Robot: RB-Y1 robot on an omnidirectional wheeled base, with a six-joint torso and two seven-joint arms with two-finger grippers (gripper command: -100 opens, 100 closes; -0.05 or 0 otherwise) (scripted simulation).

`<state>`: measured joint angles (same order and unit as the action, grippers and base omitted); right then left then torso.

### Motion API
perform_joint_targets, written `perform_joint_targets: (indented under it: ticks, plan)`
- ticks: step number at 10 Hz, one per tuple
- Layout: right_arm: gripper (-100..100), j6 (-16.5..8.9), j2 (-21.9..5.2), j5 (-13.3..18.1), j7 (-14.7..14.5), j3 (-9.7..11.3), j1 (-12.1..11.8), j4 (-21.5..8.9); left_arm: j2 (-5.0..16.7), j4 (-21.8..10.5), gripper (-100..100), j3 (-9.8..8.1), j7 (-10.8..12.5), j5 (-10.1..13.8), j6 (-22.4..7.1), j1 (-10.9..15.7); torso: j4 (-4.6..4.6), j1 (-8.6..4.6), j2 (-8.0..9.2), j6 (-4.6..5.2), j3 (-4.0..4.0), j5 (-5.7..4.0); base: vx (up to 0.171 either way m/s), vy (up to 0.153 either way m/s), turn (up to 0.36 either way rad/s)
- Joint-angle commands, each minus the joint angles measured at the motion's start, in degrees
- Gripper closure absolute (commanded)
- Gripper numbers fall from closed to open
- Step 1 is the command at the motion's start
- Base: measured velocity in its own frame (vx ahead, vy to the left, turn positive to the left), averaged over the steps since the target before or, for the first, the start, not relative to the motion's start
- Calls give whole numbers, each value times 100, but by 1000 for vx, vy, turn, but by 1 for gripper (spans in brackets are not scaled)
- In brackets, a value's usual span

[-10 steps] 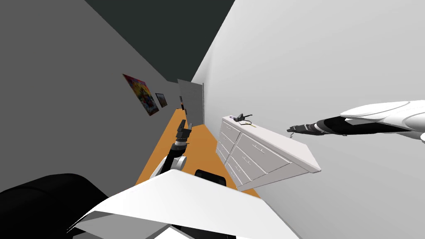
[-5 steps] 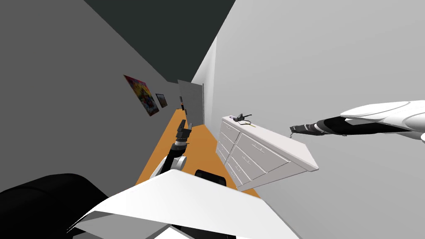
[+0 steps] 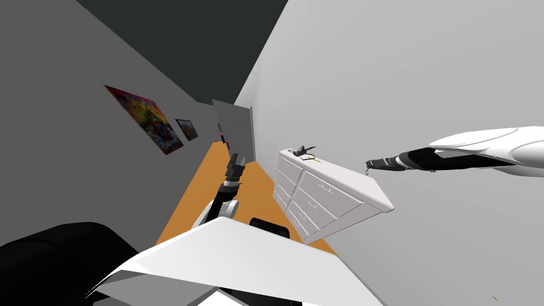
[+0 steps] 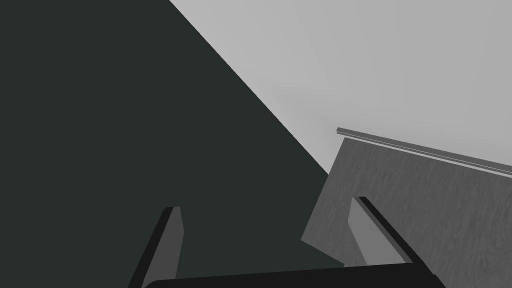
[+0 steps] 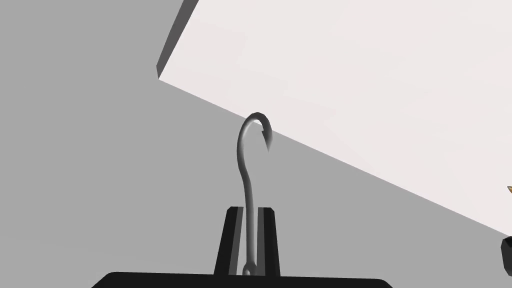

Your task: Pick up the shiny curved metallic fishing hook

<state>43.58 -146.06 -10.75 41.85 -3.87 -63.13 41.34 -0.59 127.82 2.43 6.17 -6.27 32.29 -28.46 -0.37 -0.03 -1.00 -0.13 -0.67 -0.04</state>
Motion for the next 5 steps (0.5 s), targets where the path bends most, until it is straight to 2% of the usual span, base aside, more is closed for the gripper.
perform_joint_targets:
  ticks: [1,2,3,4,5]
  plan:
    - [100,28,-17,32,-155,-59,99,115,0,0,0,0,0,0,0,0,0,0,0,0,0,0,130,57,-252]
    - [100,59,-26,67,-302,-115,201,228,0,0,0,0,0,0,0,0,-1,0,-1,-2,-1,-1,138,71,-286]
    - [100,59,-26,67,-302,-115,201,228,0,0,0,0,0,0,0,0,-1,2,-3,2,-2,-1,103,54,-168]
    - [100,119,-24,36,-289,-145,99,95,0,0,0,0,0,0,0,1,-1,-4,4,-6,1,-2,34,19,-22]
    - [0,120,-23,40,-300,-143,106,103,0,0,0,0,0,0,0,2,1,-16,18,-10,8,-6,7,5,6]
